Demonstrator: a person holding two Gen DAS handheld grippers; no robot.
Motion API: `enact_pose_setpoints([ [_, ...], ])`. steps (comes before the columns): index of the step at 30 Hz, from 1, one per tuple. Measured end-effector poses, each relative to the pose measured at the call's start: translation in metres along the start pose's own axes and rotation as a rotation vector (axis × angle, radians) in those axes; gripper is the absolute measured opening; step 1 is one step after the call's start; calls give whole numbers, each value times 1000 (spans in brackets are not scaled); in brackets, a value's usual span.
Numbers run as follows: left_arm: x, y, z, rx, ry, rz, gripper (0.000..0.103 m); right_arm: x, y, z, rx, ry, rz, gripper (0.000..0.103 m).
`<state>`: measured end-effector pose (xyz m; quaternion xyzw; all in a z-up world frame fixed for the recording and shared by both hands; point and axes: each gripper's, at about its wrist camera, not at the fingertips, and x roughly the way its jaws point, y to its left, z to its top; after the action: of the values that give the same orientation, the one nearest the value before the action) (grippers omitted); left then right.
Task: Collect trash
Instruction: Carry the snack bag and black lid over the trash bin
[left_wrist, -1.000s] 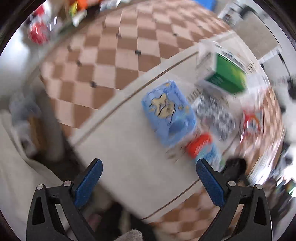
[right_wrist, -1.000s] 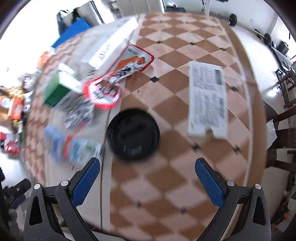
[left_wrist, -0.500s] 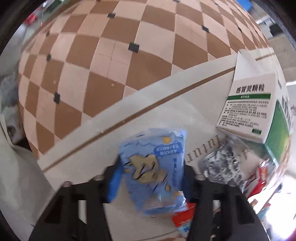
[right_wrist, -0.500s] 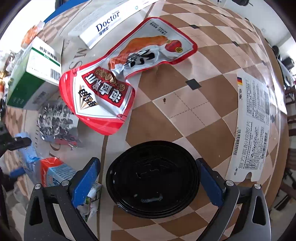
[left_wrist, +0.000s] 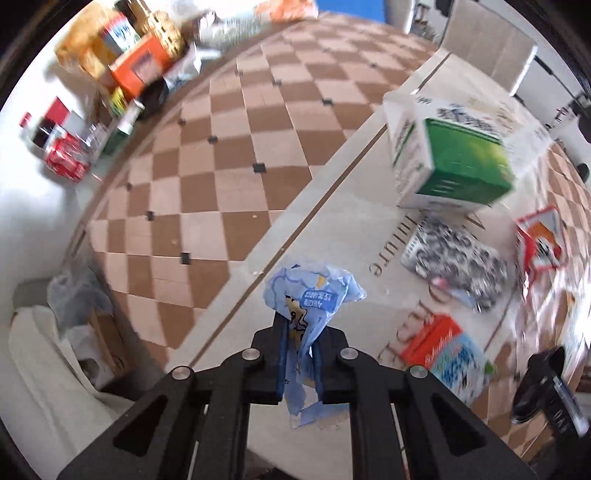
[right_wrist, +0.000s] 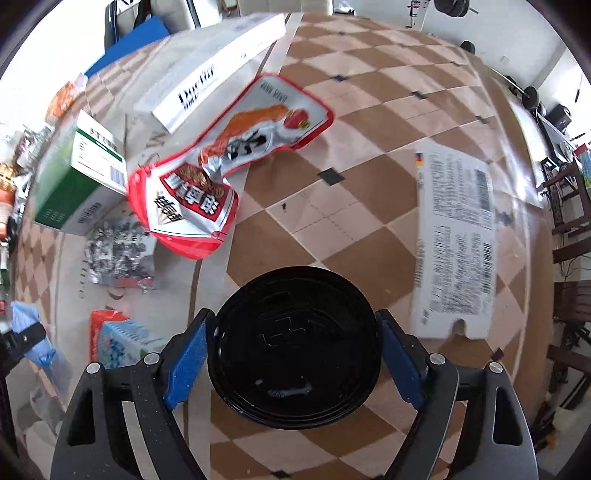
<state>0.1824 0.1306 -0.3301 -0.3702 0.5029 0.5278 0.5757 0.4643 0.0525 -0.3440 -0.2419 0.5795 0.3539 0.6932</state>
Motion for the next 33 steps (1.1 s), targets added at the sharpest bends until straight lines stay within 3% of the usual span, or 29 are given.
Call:
enact_pose_setpoints([
  [4,-32,4,-8,39,-81,-5,8,-35,-13,-24,-3,-56,19,87],
  [10,-77,34,-61,76,-162,-39,8,-96,5,-88,-32,-109,61,87],
  [20,-99,79,-173,120,-179,-76,8,-140,32,-224,-123,-118,114,87],
  [27,-52,97,-226,135,-75,-43,8,-108,43,-303,-210,-9,113,87],
  [33,53,104,-245,97,93,-31,8,-18,48,-355,-276,161,94,87],
])
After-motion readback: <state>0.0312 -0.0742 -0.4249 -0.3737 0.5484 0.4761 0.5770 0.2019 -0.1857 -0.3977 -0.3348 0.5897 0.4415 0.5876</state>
